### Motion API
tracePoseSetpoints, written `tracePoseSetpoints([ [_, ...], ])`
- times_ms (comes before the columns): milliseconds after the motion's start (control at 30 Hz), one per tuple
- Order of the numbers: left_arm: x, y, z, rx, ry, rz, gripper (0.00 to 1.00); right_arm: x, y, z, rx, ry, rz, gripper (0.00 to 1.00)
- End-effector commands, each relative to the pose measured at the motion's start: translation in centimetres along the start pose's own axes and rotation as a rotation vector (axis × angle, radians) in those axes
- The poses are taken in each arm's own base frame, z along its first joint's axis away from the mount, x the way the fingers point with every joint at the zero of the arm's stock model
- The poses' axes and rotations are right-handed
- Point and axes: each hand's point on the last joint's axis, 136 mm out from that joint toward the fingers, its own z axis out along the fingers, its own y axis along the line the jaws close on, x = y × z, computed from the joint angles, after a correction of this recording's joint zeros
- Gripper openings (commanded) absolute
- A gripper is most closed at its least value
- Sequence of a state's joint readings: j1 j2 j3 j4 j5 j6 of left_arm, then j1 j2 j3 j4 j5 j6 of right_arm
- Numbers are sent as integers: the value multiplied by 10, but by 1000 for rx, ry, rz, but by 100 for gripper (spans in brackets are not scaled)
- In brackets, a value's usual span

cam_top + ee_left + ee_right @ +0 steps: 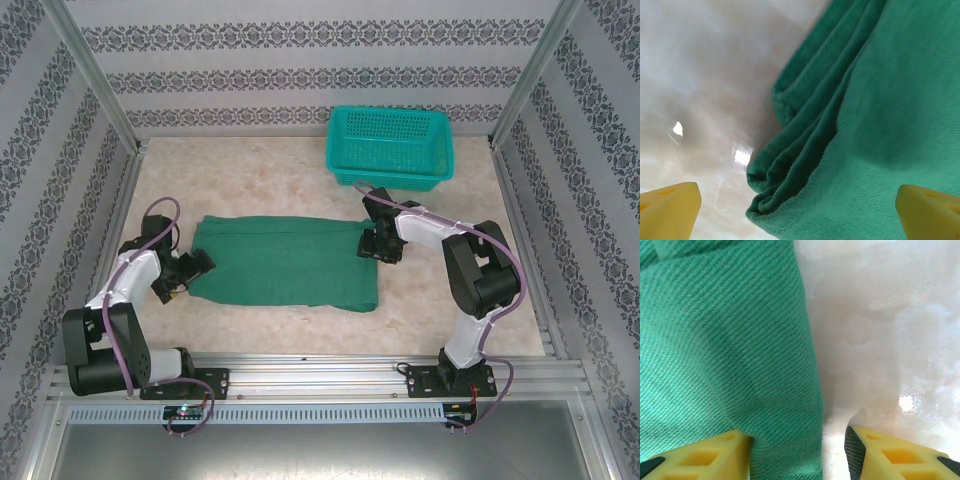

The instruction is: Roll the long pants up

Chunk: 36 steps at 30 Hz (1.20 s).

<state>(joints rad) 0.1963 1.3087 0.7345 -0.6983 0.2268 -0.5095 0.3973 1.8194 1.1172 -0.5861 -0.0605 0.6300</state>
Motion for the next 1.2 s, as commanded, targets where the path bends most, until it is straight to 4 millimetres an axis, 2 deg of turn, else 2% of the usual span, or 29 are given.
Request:
tracePoseSetpoints([
  [0,-2,-15,9,74,8,-18,100,8,3,-1,-3,27,2,53],
  [133,-1,-17,22,89,39,-18,98,9,7,-1,1,25,-8,53],
  [200,1,-21,29,112,63,-17,89,10,7,0,5,30,-12,53],
  [267,2,-26,34,140,87,-16,60,11,7,1,11,31,-14,53],
  [300,3,-28,36,148,97,-16,36,11,6,1,14,34,-14,53],
  [333,2,-30,36,152,100,-15,0,12,5,2,20,36,-12,53],
  [467,-2,-29,21,132,76,-9,0,11,6,0,23,28,-4,53],
  [600,-7,-41,-13,172,35,6,2,11,8,2,14,27,1,53],
  [667,-7,-49,-31,190,16,26,12,11,8,3,12,28,4,53],
  [700,-7,-53,-39,191,11,41,24,10,9,4,9,27,4,53],
  [733,-7,-55,-44,193,9,52,39,11,10,6,2,30,6,53],
  [767,-7,-56,-48,186,7,59,50,11,11,7,-5,33,4,53],
  [800,-6,-57,-49,191,8,67,53,10,12,8,-12,37,5,53],
  [867,-3,-56,-47,193,16,73,43,10,13,10,-11,41,0,53],
  [900,0,-55,-42,190,29,72,34,10,13,12,-9,44,-1,53],
  [933,2,-53,-37,185,43,68,13,11,13,13,-9,47,-1,52],
  [967,4,-51,-32,183,51,64,0,11,13,14,-8,44,-1,52],
  [1067,9,-50,-23,194,64,49,0,11,13,14,-9,47,-2,51],
  [1167,8,-47,-23,174,59,53,0,11,13,11,-12,38,-3,50],
])
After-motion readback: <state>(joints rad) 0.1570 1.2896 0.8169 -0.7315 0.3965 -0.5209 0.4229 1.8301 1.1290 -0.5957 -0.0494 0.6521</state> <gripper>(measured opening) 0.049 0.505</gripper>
